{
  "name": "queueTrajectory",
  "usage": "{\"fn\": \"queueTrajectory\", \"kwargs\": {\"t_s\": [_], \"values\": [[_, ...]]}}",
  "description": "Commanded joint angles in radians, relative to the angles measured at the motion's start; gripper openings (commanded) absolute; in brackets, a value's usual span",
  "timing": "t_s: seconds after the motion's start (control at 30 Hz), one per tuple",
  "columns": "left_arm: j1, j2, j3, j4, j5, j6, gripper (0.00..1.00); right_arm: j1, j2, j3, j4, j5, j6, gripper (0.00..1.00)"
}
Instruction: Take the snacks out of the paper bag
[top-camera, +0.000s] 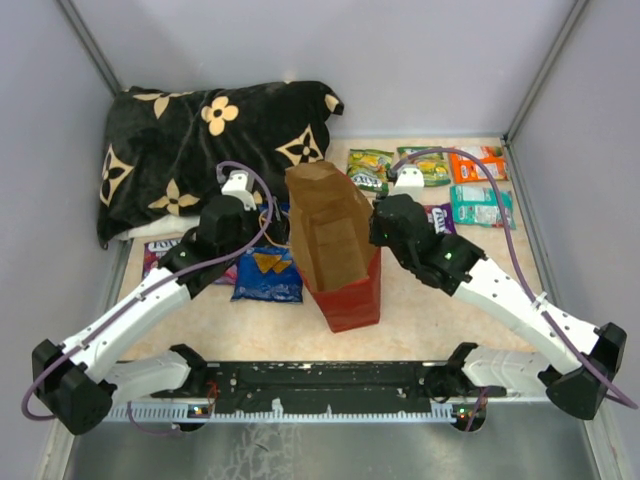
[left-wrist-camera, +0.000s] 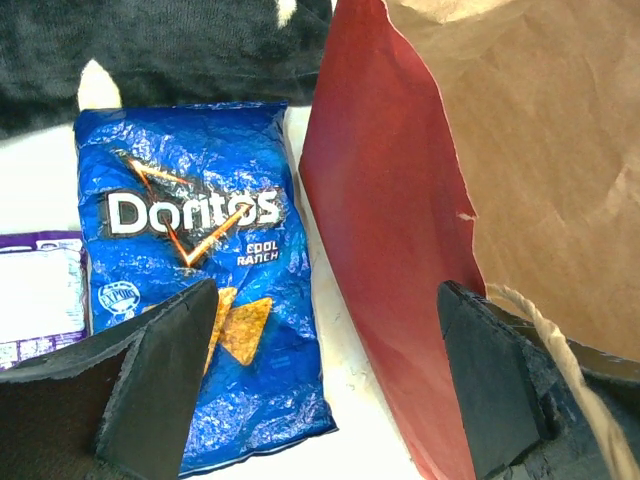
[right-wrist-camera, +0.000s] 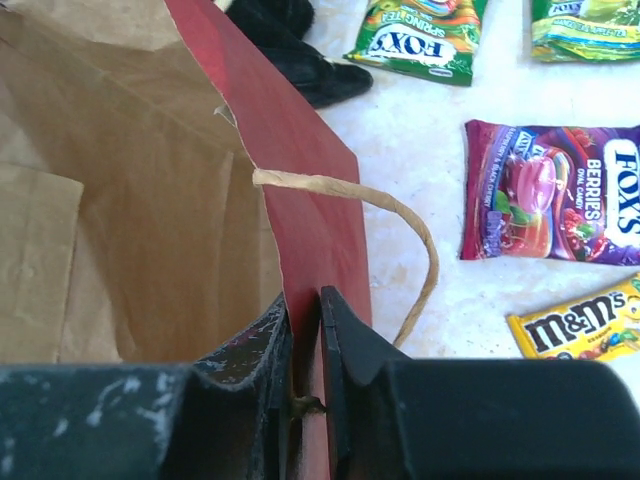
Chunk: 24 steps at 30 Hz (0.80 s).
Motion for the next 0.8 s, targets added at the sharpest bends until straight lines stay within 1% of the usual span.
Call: {"fn": "queueTrajectory", "kwargs": {"t_s": [0.0, 0.1, 0.2, 0.33, 0.37, 0.4, 0.47, 0.5, 0.53, 0.57, 0.6, 0.7, 0.77], "values": [[0.013, 0.057, 0.064, -0.011, -0.009, 0.05, 0.96, 0.027, -0.003, 0.05, 0.106, 0.075, 0.064, 0.17], [0.039, 0.119, 0.123, -0.026, -0.038, 0.068, 0.96, 0.031, -0.011, 0.025, 0.15, 0.074, 0.096, 0.18], [0.059, 0.164, 0.186, -0.036, -0.043, 0.076, 0.96, 0.032, -0.001, 0.018, 0.151, 0.077, 0.106, 0.26], [0.064, 0.208, 0.269, -0.041, -0.038, 0.097, 0.95, 0.031, -0.004, 0.021, 0.132, 0.085, 0.098, 0.32], [0.064, 0.217, 0.291, -0.052, -0.042, 0.103, 0.95, 0.031, -0.008, 0.021, 0.131, 0.087, 0.096, 0.35], [0.065, 0.226, 0.309, -0.061, -0.043, 0.109, 0.95, 0.031, -0.014, 0.021, 0.131, 0.084, 0.091, 0.4], [0.065, 0.235, 0.336, -0.079, -0.041, 0.116, 0.95, 0.031, -0.018, 0.032, 0.116, 0.074, 0.081, 0.56], [0.065, 0.234, 0.344, -0.087, -0.039, 0.118, 0.95, 0.03, -0.015, 0.042, 0.099, 0.072, 0.074, 0.69], [0.065, 0.231, 0.346, -0.093, -0.039, 0.116, 0.95, 0.031, -0.012, 0.055, 0.077, 0.074, 0.067, 0.8], [0.065, 0.223, 0.343, -0.097, -0.042, 0.116, 0.95, 0.031, -0.01, 0.069, 0.056, 0.072, 0.058, 0.94], [0.065, 0.213, 0.339, -0.104, -0.045, 0.115, 0.94, 0.031, -0.011, 0.082, 0.038, 0.067, 0.049, 0.98], [0.065, 0.181, 0.336, -0.143, -0.062, 0.117, 0.94, 0.031, -0.021, 0.143, -0.031, 0.038, 0.022, 0.99], [0.065, 0.163, 0.335, -0.173, -0.063, 0.127, 0.94, 0.031, -0.045, 0.177, -0.044, -0.012, 0.003, 0.99]]}}
